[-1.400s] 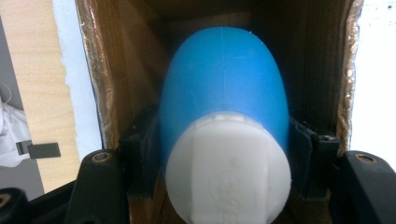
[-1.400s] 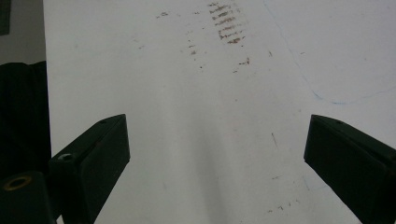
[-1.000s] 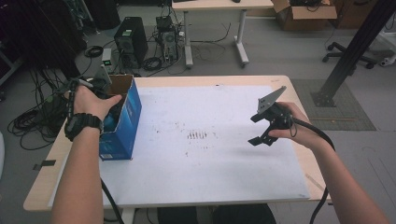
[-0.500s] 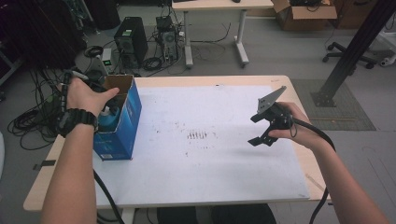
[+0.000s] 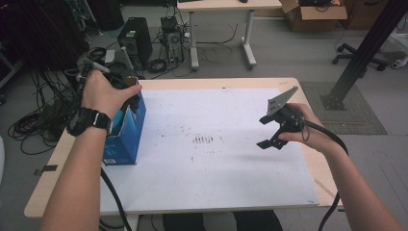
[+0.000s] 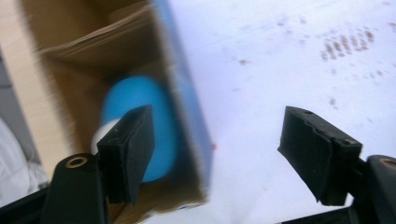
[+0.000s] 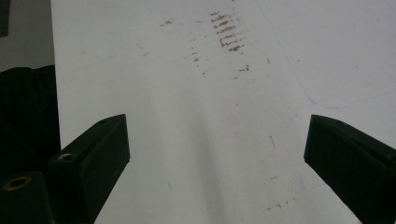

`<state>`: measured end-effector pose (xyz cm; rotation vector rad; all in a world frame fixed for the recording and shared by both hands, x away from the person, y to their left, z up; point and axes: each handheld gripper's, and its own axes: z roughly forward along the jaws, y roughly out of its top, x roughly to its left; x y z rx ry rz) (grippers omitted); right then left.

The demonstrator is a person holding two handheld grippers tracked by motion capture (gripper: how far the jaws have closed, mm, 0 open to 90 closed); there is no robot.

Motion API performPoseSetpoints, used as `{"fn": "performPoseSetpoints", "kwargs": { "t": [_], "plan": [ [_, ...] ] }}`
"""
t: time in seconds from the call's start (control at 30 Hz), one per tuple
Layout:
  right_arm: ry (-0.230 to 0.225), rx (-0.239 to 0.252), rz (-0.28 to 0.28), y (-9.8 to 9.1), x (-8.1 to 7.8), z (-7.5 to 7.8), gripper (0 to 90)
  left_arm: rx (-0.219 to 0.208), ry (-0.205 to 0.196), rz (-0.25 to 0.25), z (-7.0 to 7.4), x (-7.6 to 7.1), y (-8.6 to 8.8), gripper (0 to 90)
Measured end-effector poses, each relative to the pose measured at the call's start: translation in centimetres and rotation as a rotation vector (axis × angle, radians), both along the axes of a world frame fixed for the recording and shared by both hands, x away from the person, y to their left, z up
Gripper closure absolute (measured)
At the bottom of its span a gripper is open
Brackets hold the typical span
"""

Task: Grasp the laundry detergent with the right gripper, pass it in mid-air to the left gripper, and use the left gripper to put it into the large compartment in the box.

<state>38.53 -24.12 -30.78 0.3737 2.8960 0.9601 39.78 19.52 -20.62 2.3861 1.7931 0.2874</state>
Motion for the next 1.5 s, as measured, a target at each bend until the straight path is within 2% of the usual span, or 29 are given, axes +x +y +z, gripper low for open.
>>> {"fn": "performPoseSetpoints", "kwargs": {
  "t": [0.13,0.3,0.57,0.9,1.07,1.2,1.3,1.5],
  "plan": [
    [-0.001,0.002,-0.007,-0.2,-0.3,0.1,7.2,-0.017,0.001,-0.073,-0.4,-0.1,-2.6,24.9],
    [0.001,0.000,-0.014,-0.5,-0.5,0.1,7.2,-0.013,0.016,-0.149,-1.5,-0.2,-5.4,21.3],
    [0.001,0.000,-0.022,-0.8,-0.9,0.2,7.2,-0.021,0.046,-0.249,-3.5,-0.2,-8.6,17.9],
    [0.012,0.000,-0.025,-1.1,-1.0,0.1,6.9,-0.040,0.067,-0.319,-5.6,-0.5,-10.7,10.5],
    [0.014,-0.005,-0.024,-1.2,-1.0,0.0,6.4,-0.052,0.063,-0.350,-6.1,-0.7,-11.5,7.5],
    [0.017,-0.007,-0.028,-1.3,-1.0,0.0,6.3,-0.049,0.077,-0.404,-6.4,-0.9,-12.2,4.7],
    [0.019,-0.012,-0.029,-1.4,-1.0,-0.1,6.2,-0.060,0.076,-0.428,-6.7,-1.0,-12.6,4.8],
    [0.025,-0.017,-0.031,-1.6,-1.0,-0.2,6.0,-0.056,0.072,-0.462,-6.9,-1.2,-13.3,4.8]
  ]
}}
